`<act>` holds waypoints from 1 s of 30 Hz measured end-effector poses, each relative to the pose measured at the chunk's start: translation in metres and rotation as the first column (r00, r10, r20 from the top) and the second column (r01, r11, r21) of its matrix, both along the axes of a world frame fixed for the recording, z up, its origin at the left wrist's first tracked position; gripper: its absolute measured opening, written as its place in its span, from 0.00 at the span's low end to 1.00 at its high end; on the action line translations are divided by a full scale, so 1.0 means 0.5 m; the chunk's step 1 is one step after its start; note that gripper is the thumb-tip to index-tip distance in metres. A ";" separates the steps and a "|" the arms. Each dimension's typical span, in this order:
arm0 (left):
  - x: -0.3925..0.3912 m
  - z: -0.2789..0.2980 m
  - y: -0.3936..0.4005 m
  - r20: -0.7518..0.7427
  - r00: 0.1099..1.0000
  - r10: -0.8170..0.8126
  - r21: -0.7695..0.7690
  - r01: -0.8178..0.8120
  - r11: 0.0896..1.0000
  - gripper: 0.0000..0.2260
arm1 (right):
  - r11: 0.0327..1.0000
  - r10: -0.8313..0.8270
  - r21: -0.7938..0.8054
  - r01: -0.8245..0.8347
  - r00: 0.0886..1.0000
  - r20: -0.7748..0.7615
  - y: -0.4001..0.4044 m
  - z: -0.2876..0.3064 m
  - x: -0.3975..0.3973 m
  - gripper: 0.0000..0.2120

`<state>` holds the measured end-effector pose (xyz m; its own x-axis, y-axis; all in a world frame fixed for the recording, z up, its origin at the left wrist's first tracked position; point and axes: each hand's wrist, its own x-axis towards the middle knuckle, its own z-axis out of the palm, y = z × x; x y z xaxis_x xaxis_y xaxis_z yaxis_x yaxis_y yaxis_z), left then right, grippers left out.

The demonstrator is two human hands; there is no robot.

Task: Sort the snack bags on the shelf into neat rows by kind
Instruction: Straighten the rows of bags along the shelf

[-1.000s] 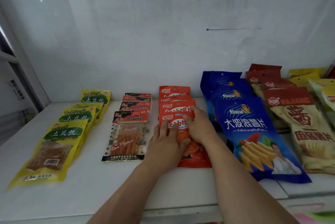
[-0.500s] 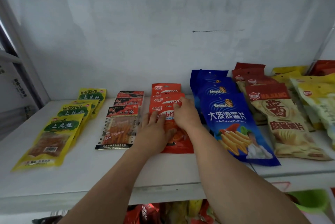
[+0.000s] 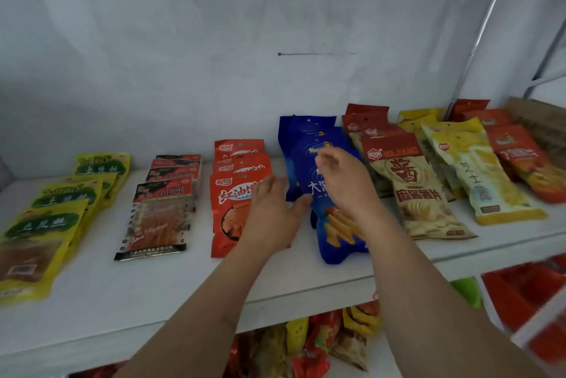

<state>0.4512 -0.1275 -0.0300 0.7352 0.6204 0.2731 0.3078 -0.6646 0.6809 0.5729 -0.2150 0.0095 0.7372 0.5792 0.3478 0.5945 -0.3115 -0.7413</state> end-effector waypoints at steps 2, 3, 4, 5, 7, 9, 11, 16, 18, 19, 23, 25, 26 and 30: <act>0.027 0.001 -0.033 0.070 0.997 -0.044 -0.233 0.059 0.971 0.23 | 0.998 -0.061 -0.009 0.061 0.998 0.017 -0.038 -0.014 0.037 0.19; 0.043 -0.004 -0.043 0.087 0.995 -0.045 -0.312 0.070 0.947 0.24 | 0.996 -0.087 -0.028 0.088 0.996 0.017 -0.056 -0.022 0.055 0.21; 0.059 -0.012 -0.052 0.087 0.996 -0.037 -0.349 0.066 0.935 0.26 | 0.993 -0.106 -0.052 0.106 0.994 0.002 -0.070 -0.032 0.071 0.23; 0.075 -0.022 -0.057 0.073 0.997 -0.025 -0.358 0.049 0.932 0.29 | 0.990 -0.114 -0.082 0.112 0.993 -0.019 -0.080 -0.045 0.088 0.25; 0.103 -0.035 -0.066 0.010 1.000 0.022 -0.346 -0.017 0.938 0.35 | 0.984 -0.098 -0.153 0.087 0.993 -0.068 -0.092 -0.069 0.112 0.29; 0.124 -0.042 -0.072 -0.039 0.997 0.074 -0.313 -0.082 0.946 0.38 | 0.982 -0.050 -0.189 0.027 0.992 -0.117 -0.095 -0.088 0.132 0.32; 0.139 -0.044 -0.077 -0.069 0.992 0.110 -0.289 -0.125 0.949 0.39 | 0.984 0.010 -0.172 -0.038 0.987 -0.160 -0.092 -0.100 0.149 0.32; 0.162 -0.033 -0.081 -0.008 0.977 0.211 -0.297 -0.204 0.933 0.40 | 0.988 0.034 -0.137 -0.072 0.965 -0.261 -0.068 -0.106 0.188 0.38; 0.171 -0.023 -0.067 0.036 0.965 0.260 -0.336 -0.233 0.913 0.41 | 0.986 0.039 -0.143 -0.086 0.953 -0.301 -0.053 -0.104 0.205 0.41; 0.177 -0.018 -0.057 0.041 0.960 0.278 -0.370 -0.244 0.897 0.42 | 0.985 0.043 -0.143 -0.094 0.945 -0.325 -0.045 -0.102 0.212 0.42; 0.200 -0.011 -0.024 0.054 0.957 0.285 -0.546 -0.211 0.811 0.31 | 0.991 0.023 -0.111 -0.081 0.894 -0.448 -0.006 -0.104 0.241 0.39; 0.208 -0.015 -0.018 0.054 0.969 0.243 -0.557 -0.173 0.812 0.24 | 0.991 0.027 -0.099 -0.090 0.862 -0.507 0.006 -0.105 0.244 0.35; 0.210 -0.017 -0.016 0.056 0.972 0.230 -0.551 -0.162 0.819 0.24 | 0.990 0.027 -0.105 -0.093 0.859 -0.511 0.010 -0.109 0.245 0.34; 0.213 -0.022 -0.001 0.087 0.968 0.235 -0.555 -0.149 0.818 0.27 | 0.992 0.022 -0.099 -0.083 0.863 -0.504 0.028 -0.104 0.262 0.34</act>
